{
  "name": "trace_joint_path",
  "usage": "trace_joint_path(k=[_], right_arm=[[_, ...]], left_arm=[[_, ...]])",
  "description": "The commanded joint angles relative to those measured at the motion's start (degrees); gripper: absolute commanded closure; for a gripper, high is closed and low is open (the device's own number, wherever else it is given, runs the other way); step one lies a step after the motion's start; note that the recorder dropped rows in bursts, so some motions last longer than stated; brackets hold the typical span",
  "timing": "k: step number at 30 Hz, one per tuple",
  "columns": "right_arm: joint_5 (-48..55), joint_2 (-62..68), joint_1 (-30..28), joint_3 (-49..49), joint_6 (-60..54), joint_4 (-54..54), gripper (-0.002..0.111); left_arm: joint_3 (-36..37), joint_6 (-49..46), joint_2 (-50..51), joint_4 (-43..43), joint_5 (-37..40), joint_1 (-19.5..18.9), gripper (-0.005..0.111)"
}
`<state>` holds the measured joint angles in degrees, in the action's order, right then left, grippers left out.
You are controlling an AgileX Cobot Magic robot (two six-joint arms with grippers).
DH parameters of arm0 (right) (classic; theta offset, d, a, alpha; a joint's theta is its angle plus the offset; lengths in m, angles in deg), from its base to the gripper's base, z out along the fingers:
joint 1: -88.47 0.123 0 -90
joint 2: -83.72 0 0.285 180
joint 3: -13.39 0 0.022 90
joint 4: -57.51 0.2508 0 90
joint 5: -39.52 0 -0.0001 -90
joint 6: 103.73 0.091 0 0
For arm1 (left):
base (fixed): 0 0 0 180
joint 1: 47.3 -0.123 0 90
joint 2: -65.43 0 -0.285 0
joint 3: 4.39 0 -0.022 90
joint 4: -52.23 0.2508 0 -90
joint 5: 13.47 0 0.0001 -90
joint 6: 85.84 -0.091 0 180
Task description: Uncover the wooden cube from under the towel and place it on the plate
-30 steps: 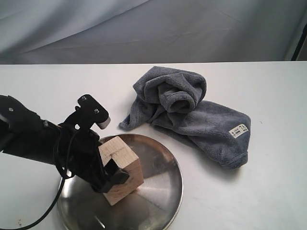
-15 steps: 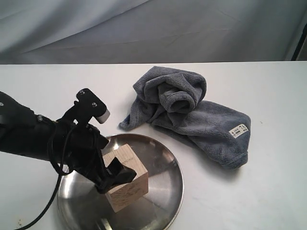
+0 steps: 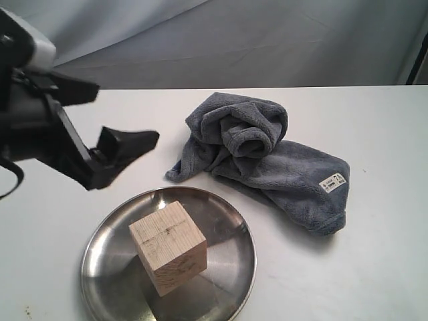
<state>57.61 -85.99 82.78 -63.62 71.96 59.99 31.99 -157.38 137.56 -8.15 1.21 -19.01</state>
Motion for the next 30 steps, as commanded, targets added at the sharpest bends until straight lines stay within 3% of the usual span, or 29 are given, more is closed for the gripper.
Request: trace_joint_path(k=[1,7,10,13,14,18,22,30], right_arm=[[-0.22,-0.33,0.06,-0.21,0.25,0.02,0.108],[-0.22,-0.33,0.06,-0.21,0.25,0.02,0.108],[-0.22,-0.33,0.06,-0.21,0.25,0.02,0.108],[-0.22,-0.33,0.06,-0.21,0.25,0.02,0.108],[-0.22,-0.33,0.06,-0.21,0.25,0.02,0.108],[-0.22,-0.33,0.06,-0.21,0.25,0.02,0.108],[-0.22,-0.33,0.06,-0.21,0.25,0.02,0.108],[-0.22,-0.33,0.06,-0.21,0.25,0.02,0.108]], left_arm=[[-0.15,2.70,-7.19,-0.09,-5.29,0.33,0.003],[0.21,4.54,-14.96,-0.09,-11.85,0.33,0.005],[1.67,5.13,-18.67,-0.32,-16.35,0.33,0.018],[4.21,4.98,-21.88,-0.32,-21.21,0.33,0.045],[6.42,3.07,-24.00,-0.32,-24.25,0.33,0.065],[10.97,0.59,-28.75,-2.00,-32.61,0.33,0.107],[13.58,-0.80,-33.53,-10.06,-39.80,0.33,0.107],[15.88,-25.22,-41.45,-28.50,-40.15,0.33,0.107]])
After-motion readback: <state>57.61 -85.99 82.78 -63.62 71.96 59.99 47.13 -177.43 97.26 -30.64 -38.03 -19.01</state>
